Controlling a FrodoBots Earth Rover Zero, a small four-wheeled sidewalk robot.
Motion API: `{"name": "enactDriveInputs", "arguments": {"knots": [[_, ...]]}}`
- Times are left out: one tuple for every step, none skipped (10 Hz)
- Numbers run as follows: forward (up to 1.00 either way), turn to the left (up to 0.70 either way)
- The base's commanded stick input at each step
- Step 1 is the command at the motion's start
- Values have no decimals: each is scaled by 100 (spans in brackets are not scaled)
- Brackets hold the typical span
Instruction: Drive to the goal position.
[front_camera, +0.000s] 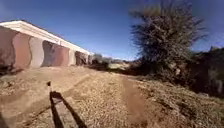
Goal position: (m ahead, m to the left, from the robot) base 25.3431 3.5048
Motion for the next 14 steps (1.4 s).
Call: {"name": "enactDriveInputs", "arguments": {"knots": [[50,0],[50,-28],[50,-44],[50,-27],[50,-1],[50,0],[50,0],[50,0],[50,0],[50,0],[50,0],[50,0],[50,0],[50,0]]}}
